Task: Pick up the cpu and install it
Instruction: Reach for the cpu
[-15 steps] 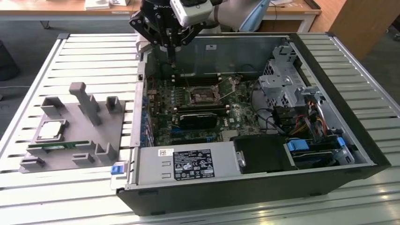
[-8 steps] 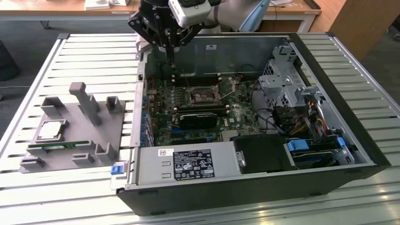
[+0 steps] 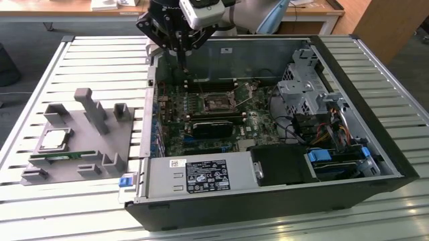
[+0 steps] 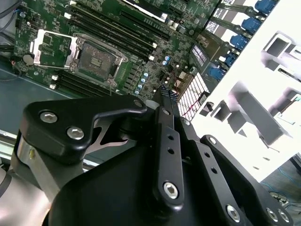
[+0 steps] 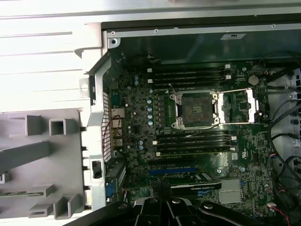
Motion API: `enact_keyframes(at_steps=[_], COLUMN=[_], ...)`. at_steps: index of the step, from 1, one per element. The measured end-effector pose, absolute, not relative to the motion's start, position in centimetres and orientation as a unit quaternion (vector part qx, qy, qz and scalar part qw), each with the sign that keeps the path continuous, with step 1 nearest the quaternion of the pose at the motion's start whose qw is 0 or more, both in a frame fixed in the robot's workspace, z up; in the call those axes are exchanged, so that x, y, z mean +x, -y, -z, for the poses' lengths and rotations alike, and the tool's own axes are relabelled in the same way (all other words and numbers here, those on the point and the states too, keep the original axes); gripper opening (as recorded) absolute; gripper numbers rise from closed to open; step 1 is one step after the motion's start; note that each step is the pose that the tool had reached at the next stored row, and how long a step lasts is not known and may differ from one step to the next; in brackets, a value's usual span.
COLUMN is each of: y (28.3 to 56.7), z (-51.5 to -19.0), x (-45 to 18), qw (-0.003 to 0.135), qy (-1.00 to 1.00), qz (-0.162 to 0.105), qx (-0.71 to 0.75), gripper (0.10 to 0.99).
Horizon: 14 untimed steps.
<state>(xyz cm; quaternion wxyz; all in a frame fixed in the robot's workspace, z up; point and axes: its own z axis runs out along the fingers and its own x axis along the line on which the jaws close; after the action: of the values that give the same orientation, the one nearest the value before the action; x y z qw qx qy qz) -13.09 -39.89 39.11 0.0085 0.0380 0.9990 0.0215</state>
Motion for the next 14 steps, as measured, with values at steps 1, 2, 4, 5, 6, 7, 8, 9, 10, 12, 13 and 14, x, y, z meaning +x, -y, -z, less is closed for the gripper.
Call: enact_keyframes(at_steps=[1,2,4,5,6,7,8,9,10,12,13,14], y=[39.89,39.89,39.89,39.89,39.89,39.89,39.89,39.89,39.89,39.89,39.89,39.89], z=[-39.1,-39.09,-39.09,-39.08,-39.08,-39.07,-39.06,-39.06,-39.05,-39.04,-39.04,-39.03], x=[-13.12,-13.14,-13.2,-13.22,-13.24,-13.26,-13.29,-13.32,-13.34,-13.39,-13.41,-13.44], qw=[0.008,0.008,0.008,0.008,0.008,0.008,0.008,0.008,0.008,0.008,0.008,0.008], qy=[-0.999,-0.999,-0.999,-0.999,-0.999,-0.999,-0.999,-0.999,-0.999,-0.999,-0.999,-0.999], qz=[-0.022,-0.022,-0.022,-0.022,-0.022,-0.022,-0.022,-0.022,-0.022,-0.021,-0.021,-0.021], qx=[0.038,0.038,0.038,0.038,0.038,0.038,0.038,0.038,0.038,0.038,0.038,0.038], gripper=[0.106,0.106,0.106,0.106,0.106,0.106,0.106,0.106,0.106,0.106,0.106,0.106])
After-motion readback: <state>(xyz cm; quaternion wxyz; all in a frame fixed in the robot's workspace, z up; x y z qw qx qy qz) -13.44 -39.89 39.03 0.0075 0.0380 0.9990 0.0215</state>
